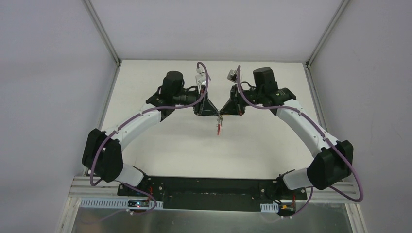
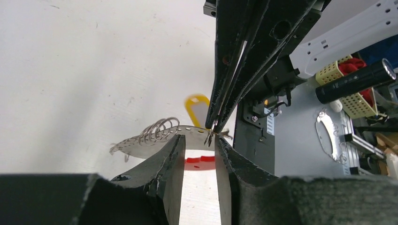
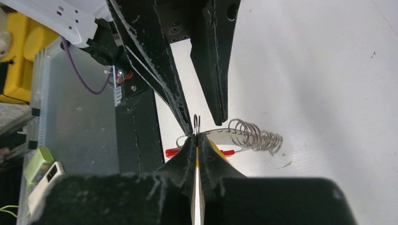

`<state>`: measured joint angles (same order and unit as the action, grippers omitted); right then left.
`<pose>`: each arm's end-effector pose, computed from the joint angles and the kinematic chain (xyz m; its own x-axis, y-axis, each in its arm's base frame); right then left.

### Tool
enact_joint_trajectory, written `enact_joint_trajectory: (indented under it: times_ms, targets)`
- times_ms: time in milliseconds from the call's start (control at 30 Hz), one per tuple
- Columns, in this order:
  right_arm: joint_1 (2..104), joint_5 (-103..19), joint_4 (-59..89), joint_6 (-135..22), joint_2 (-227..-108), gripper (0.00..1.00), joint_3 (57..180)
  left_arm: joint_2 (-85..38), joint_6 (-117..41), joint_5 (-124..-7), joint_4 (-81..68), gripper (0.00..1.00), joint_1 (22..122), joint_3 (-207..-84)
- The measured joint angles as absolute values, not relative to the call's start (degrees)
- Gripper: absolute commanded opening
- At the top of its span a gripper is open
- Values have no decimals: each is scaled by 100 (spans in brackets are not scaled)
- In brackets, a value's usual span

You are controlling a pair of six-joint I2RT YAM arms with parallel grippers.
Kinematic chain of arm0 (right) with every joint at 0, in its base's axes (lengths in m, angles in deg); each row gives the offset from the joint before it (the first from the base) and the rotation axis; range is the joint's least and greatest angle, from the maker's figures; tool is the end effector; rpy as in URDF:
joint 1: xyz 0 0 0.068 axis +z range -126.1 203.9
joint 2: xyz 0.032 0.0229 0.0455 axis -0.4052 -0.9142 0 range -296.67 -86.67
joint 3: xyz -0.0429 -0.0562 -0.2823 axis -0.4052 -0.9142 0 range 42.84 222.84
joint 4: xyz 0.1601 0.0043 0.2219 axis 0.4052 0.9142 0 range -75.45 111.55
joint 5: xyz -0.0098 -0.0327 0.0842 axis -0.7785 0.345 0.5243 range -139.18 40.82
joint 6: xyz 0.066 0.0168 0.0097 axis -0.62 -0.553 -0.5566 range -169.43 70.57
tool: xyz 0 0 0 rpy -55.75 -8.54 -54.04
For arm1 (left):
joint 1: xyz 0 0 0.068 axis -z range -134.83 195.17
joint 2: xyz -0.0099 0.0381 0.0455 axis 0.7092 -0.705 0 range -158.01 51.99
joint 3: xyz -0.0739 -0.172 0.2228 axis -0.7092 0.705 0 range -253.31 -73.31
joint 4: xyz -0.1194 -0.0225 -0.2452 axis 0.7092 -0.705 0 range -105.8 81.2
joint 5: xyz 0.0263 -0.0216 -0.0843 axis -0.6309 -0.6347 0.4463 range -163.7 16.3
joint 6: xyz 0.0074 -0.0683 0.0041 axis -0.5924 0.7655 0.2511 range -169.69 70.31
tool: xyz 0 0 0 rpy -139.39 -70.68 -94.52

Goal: Put the keys on the keyring

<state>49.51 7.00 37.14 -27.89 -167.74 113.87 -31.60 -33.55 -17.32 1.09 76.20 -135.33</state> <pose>0.2766 0.1839 0.3503 -0.1324 -0.2900 -0.9478 -0.9892 0.1000 0.1076 0.2787 -0.2217 0.3342 -0.4403 0.0852 -0.8938 0.8971 0.0809 -0.4343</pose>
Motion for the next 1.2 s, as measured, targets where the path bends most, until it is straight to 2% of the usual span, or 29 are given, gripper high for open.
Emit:
enact_joint_trajectory:
  times_ms: [133,333,533,933,1200]
  targets:
    - [5209,300,4302,-2332,-16781,0,11653,-3000,-3667,-1719,-218,39,7609,-13577]
    - [5510,-238,5000,-1856,-16932,0,12067,-2847,-3877,-1608,-343,40,7607,-13599]
    - [5631,-404,5247,-1698,-16982,0,12141,-2819,-3975,-1531,-393,31,7609,-13599]
    - [5641,-340,5271,-1729,-17004,0,12150,-2819,-4013,-1422,-323,29,7609,-13522]
    - [5641,-264,5253,-1768,-17094,0,12150,-2819,-4008,-1398,-218,22,7609,-13507]
